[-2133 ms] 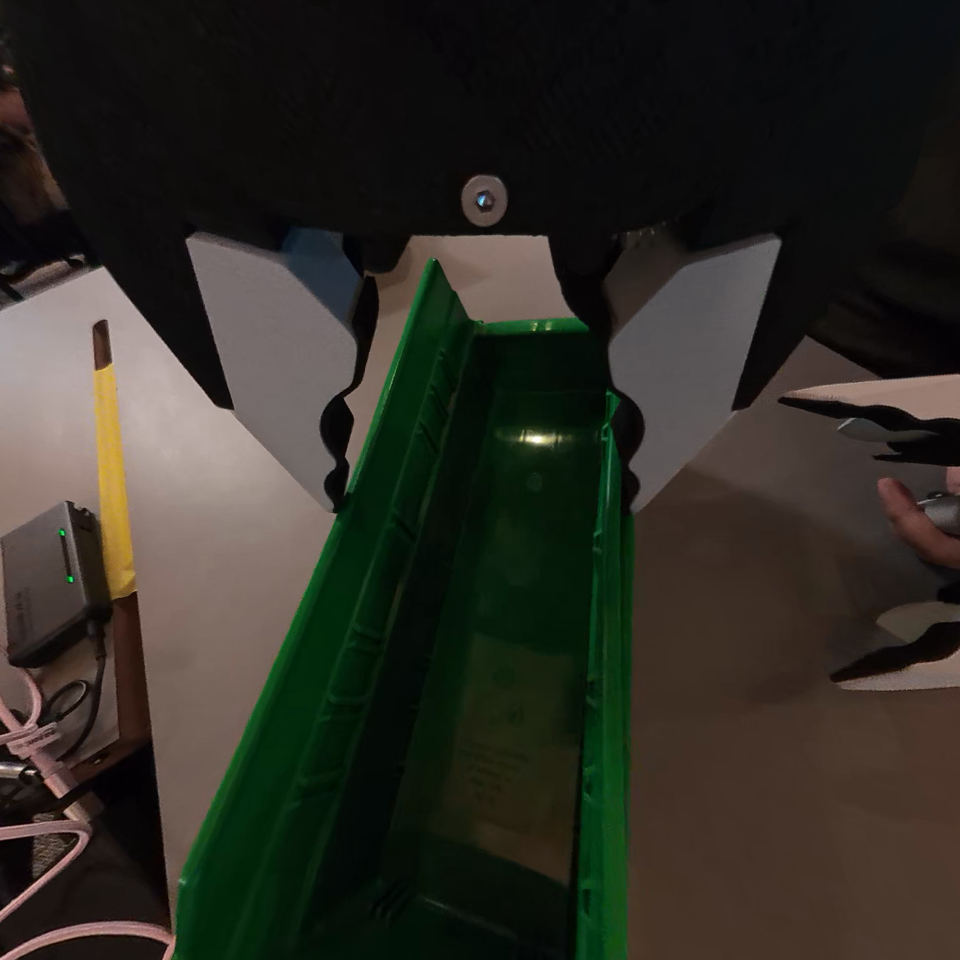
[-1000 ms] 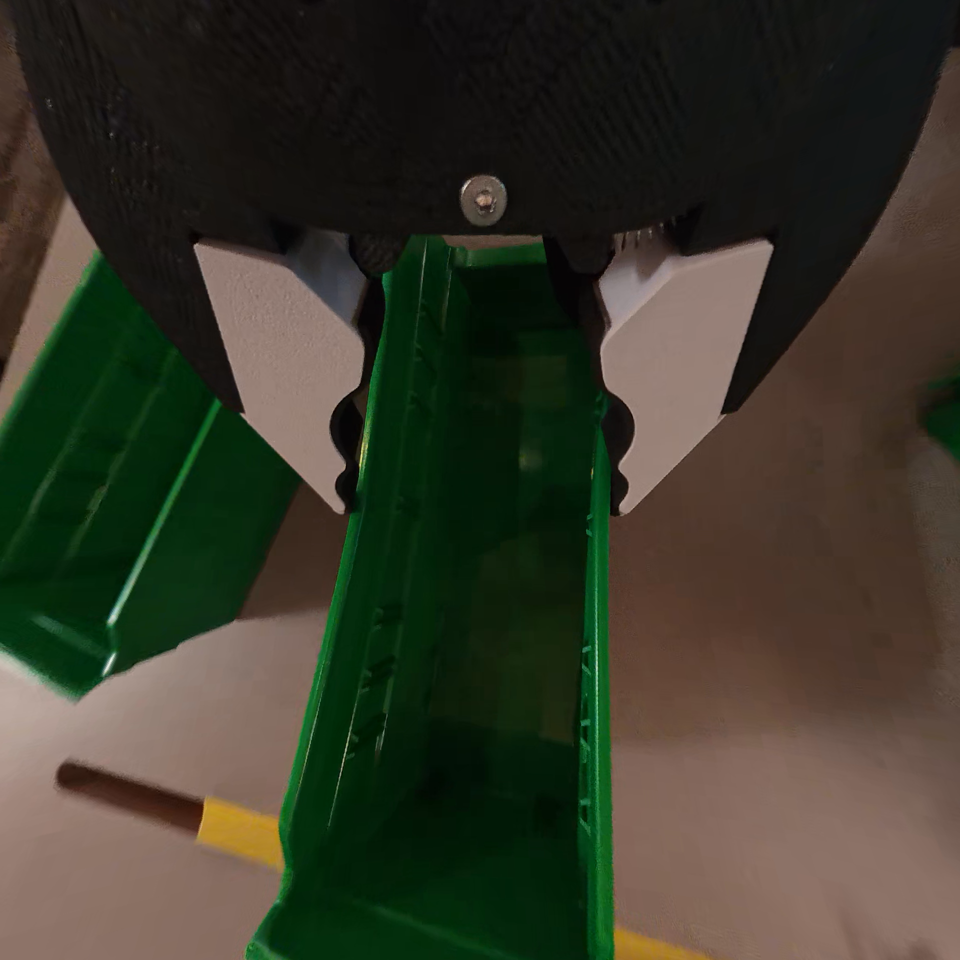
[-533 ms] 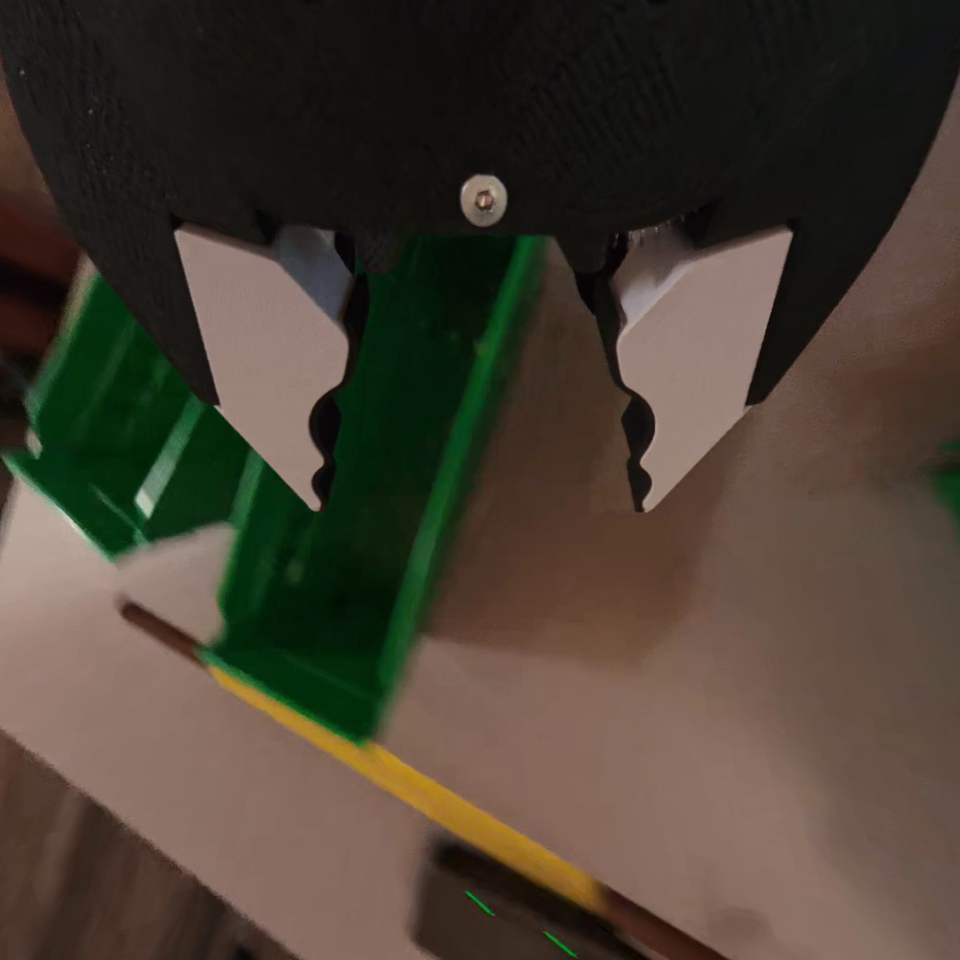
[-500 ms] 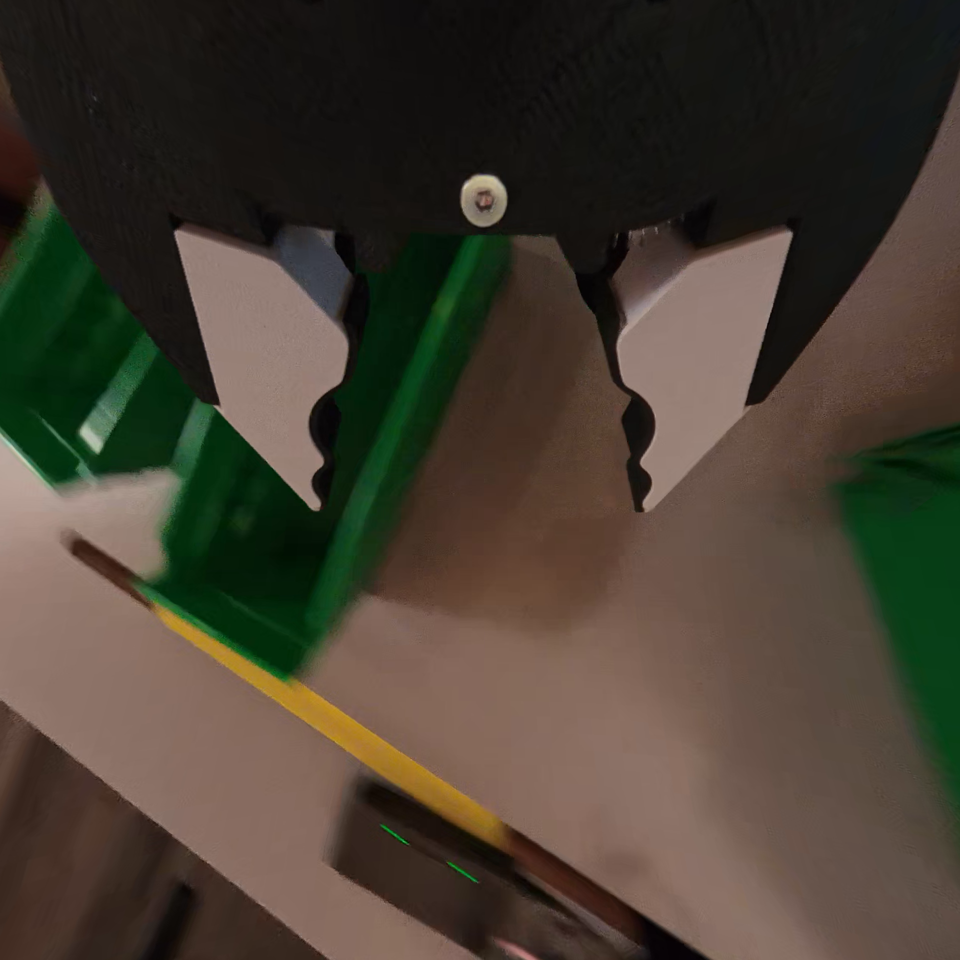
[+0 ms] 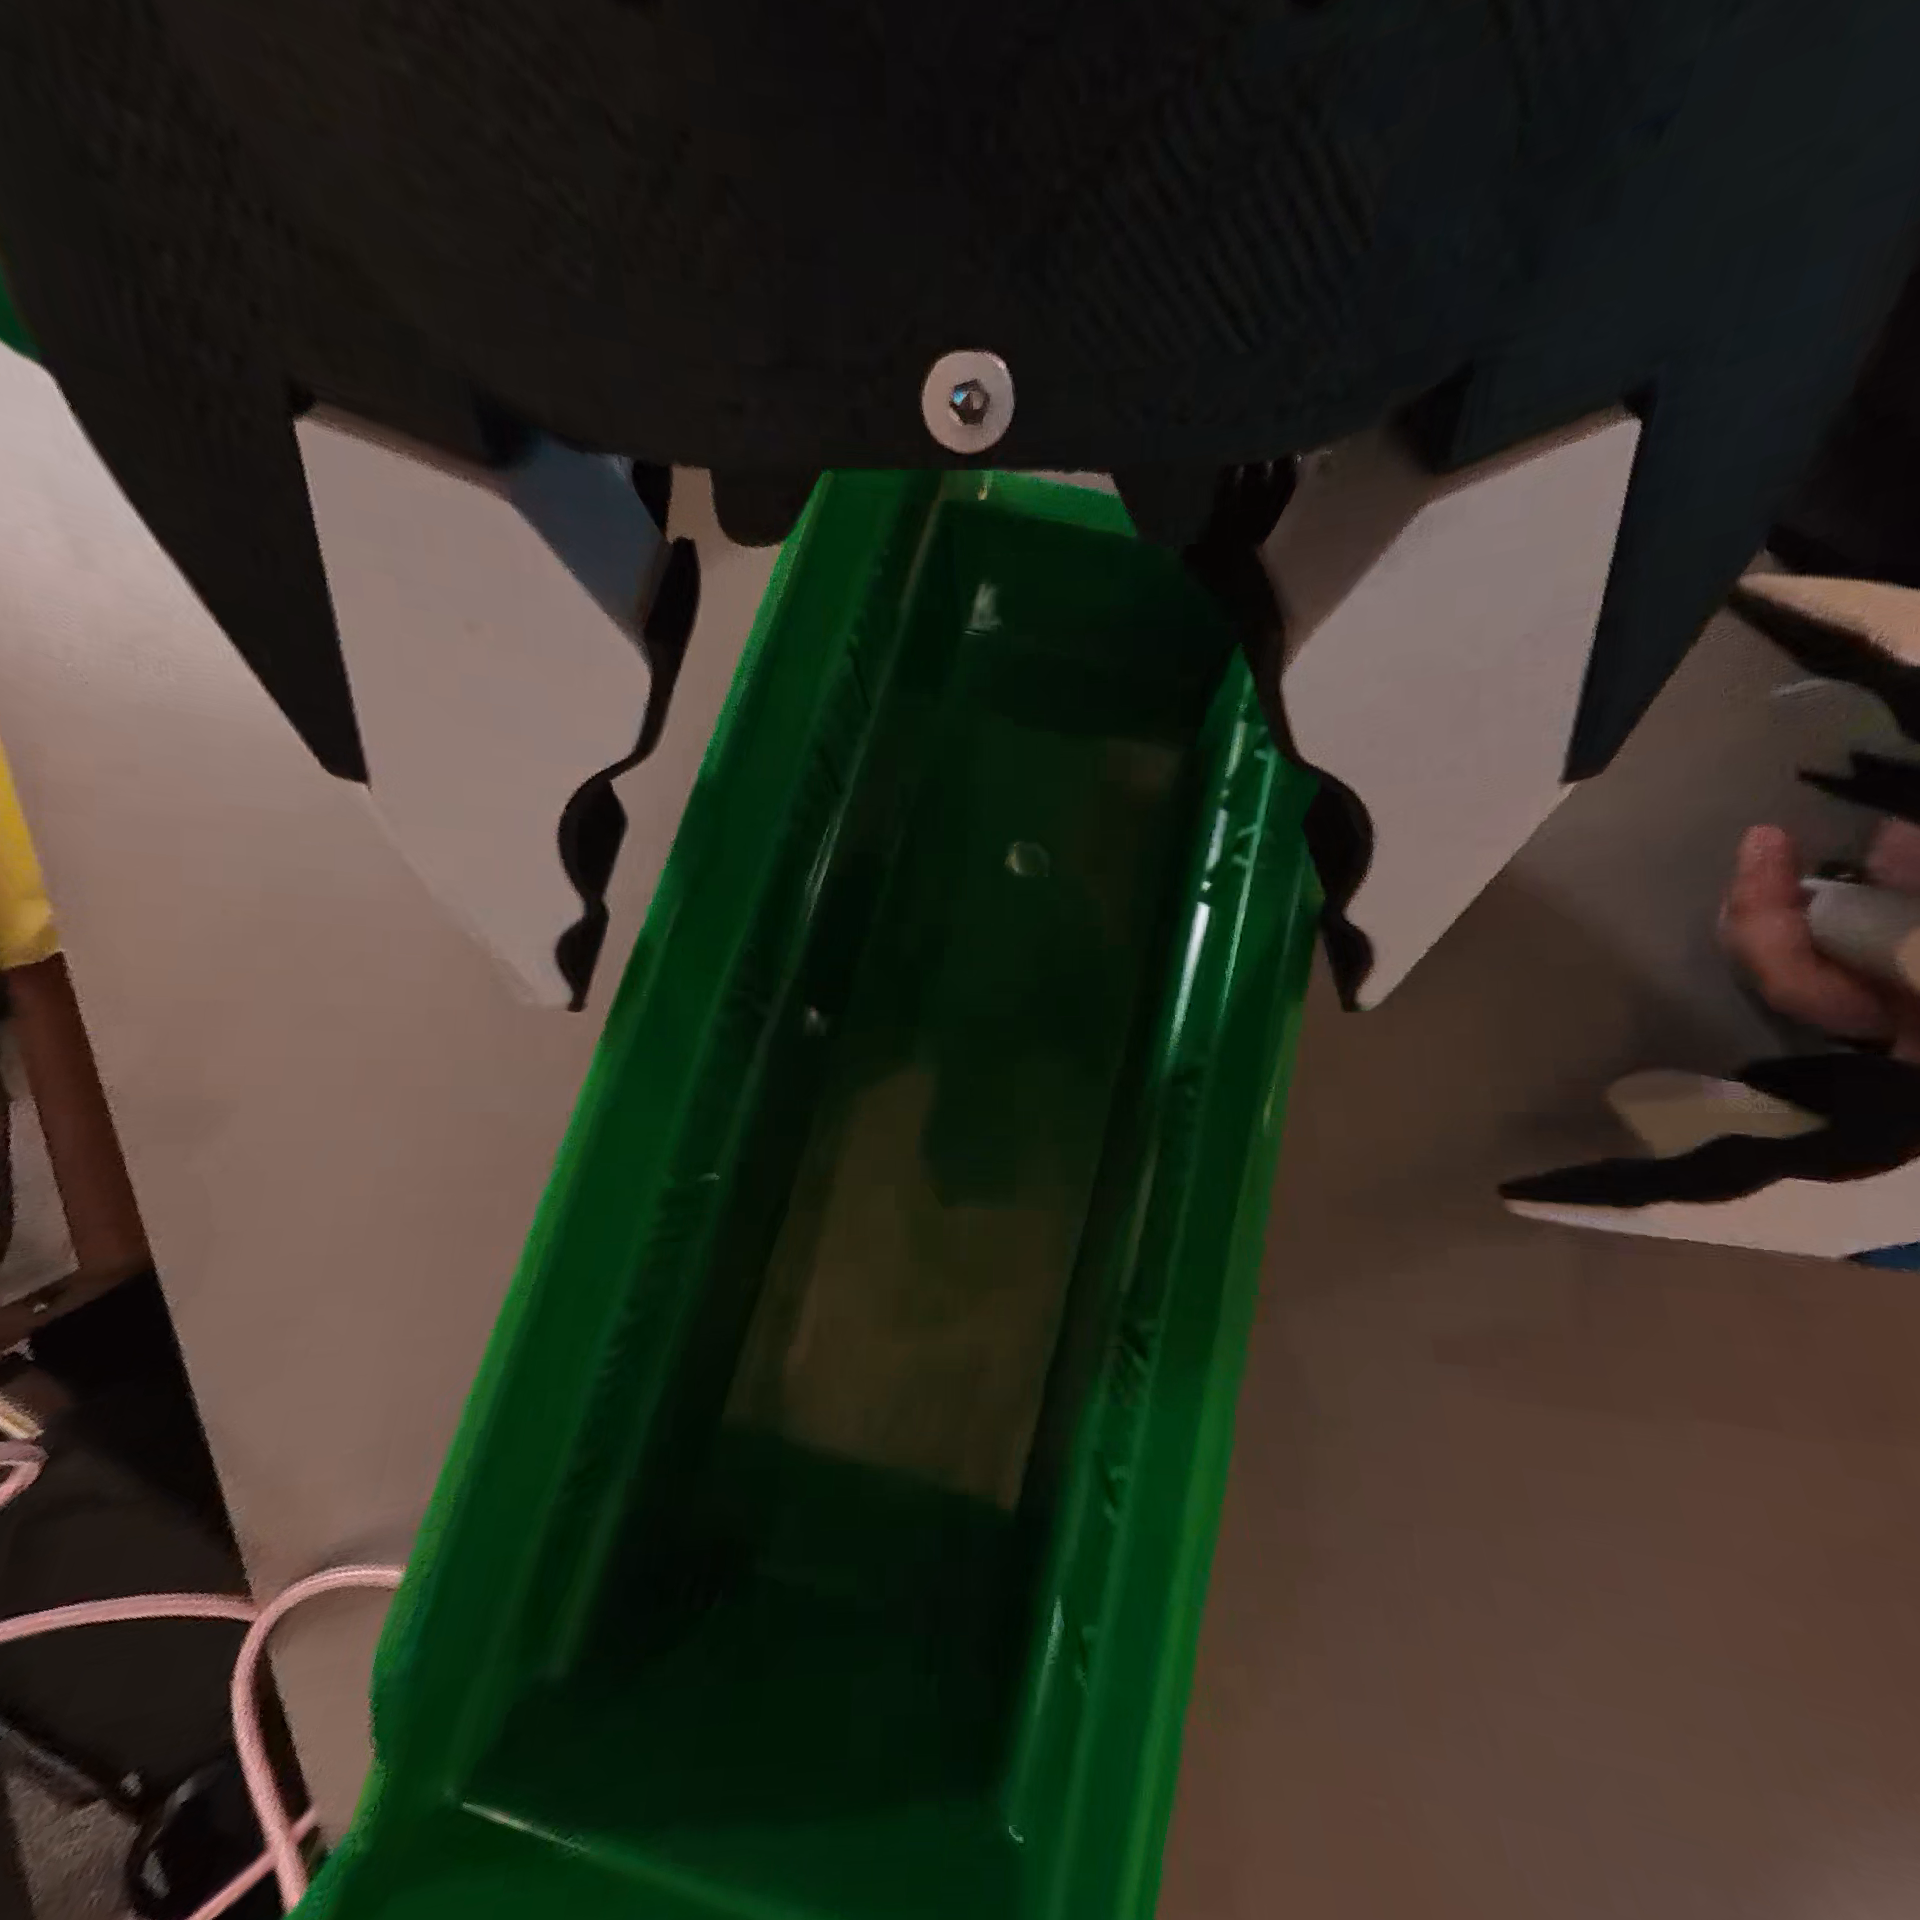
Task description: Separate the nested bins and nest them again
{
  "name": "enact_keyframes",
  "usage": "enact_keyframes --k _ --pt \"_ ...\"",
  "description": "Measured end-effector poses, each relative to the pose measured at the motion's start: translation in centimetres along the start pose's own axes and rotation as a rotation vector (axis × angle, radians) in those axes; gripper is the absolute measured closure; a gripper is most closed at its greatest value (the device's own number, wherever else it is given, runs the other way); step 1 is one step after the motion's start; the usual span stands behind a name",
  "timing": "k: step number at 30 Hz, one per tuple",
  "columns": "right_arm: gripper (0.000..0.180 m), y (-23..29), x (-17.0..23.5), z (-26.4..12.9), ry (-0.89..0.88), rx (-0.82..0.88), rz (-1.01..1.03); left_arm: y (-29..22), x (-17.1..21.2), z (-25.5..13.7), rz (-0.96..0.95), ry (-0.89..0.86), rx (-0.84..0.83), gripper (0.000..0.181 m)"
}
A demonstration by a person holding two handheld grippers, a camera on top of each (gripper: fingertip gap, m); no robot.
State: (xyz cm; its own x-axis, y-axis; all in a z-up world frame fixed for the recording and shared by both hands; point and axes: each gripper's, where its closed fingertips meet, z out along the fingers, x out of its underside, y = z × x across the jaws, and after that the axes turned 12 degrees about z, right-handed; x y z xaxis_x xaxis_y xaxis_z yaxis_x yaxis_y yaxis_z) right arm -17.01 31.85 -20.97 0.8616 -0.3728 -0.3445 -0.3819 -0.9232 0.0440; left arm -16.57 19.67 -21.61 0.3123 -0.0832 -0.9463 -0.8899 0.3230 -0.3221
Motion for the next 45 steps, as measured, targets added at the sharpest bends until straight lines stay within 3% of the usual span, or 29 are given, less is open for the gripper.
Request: enact_keyframes --k 3,6,12,23,28,32,34,37,41,45 --pt "0.065 0.2 -0.3 -0.1 0.066 0.01 0.007 0.0 0.0 0.0 -0.012 0.002 0.004 0.057" --pt "0.075 0.4 -0.5 -0.5 0.095 0.022 0.004 0.0 0.1 0.1 -0.018 0.004 0.009 0.057" --pt "0.077 1.4 -2.5 -3.1 0.043 -0.073 0.062 0.2 0.0 -0.1 -0.062 -0.008 0.027 0.055" --pt "0.075 1.0 -4.0 -7.5 -0.071 -0.038 0.056 0.1 -0.1 -0.1 -0.045 -0.012 0.021 0.055" --pt "0.075 -3.2 -4.0 -14.1 -0.244 0.021 0.146 0.1 -0.1 -0.1 -0.045 -0.011 0.02 0.055" --pt "0.074 -10.4 -0.3 -16.9 -0.303 0.234 0.283 0.2 0.0 -0.1 -0.06 -0.011 0.023 0.055" --pt "0.074 -13.7 2.8 -16.2 -0.267 0.328 0.341 0.2 -0.1 -0.1 -0.064 -0.015 0.023 0.055" --pt "0.074 -16.5 7.1 -13.0 -0.221 0.296 0.479 0.2 0.0 -0.1 -0.062 -0.011 0.023 0.055" --pt "0.071 -17.3 12.5 -7.8 -0.147 0.25 0.578 0.3 -0.1 -0.1 -0.07 -0.015 0.019 0.057" --pt "0.064 -17.6 15.4 -5.1 -0.128 0.261 0.595 0.4 -0.1 -0.2 -0.068 -0.016 0.017 0.057"
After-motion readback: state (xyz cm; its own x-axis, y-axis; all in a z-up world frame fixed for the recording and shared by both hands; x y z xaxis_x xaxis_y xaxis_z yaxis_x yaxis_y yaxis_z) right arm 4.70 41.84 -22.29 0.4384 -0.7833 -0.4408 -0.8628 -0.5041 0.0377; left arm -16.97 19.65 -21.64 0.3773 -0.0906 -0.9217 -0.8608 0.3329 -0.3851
